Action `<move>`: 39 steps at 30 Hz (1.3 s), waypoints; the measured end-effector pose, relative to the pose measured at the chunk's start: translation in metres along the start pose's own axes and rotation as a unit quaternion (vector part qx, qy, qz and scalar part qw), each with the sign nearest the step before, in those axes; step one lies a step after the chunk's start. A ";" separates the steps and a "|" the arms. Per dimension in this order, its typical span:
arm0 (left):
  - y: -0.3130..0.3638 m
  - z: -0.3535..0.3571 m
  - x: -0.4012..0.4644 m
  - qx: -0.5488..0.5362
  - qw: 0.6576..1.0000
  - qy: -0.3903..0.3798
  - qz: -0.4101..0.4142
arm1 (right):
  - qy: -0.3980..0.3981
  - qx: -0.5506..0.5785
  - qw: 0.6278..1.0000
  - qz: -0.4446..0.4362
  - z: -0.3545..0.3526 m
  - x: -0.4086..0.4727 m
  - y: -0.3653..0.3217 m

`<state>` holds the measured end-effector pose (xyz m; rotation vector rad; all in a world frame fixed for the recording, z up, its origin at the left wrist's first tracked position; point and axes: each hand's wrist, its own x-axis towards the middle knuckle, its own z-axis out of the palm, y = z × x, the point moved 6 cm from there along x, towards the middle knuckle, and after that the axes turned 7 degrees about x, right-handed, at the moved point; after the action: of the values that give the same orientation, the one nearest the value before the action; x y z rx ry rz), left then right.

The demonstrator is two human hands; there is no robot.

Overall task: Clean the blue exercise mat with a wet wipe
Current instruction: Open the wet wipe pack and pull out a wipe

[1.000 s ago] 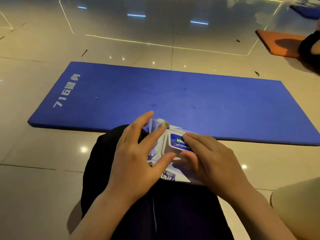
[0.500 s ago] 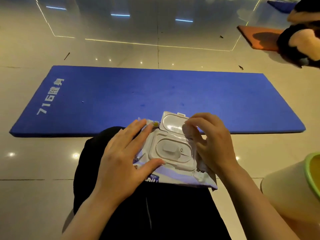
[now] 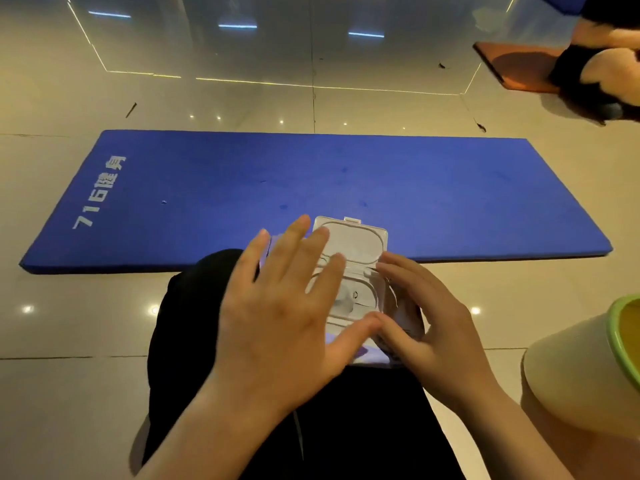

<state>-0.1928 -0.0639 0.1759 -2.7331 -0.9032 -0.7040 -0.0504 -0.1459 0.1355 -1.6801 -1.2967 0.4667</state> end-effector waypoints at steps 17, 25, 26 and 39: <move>-0.004 0.019 0.001 -0.065 0.996 -0.031 -0.051 | -0.001 -0.032 0.999 -0.035 0.000 0.002 -0.002; -0.007 0.019 -0.001 -0.123 0.989 0.032 -0.075 | -0.009 -0.015 1.000 -0.024 0.001 0.000 -0.002; -0.010 0.017 -0.002 -0.143 0.985 0.046 -0.080 | -0.011 -0.023 0.999 -0.029 0.002 0.000 -0.003; -0.053 0.024 -0.023 -0.244 0.945 0.109 -0.188 | -0.027 -0.242 0.970 0.010 0.031 0.034 -0.046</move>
<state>-0.2312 -0.0263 0.1451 -2.8141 -1.3662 -1.4453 -0.0863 -0.1008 0.1664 -2.0926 -1.5199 0.2150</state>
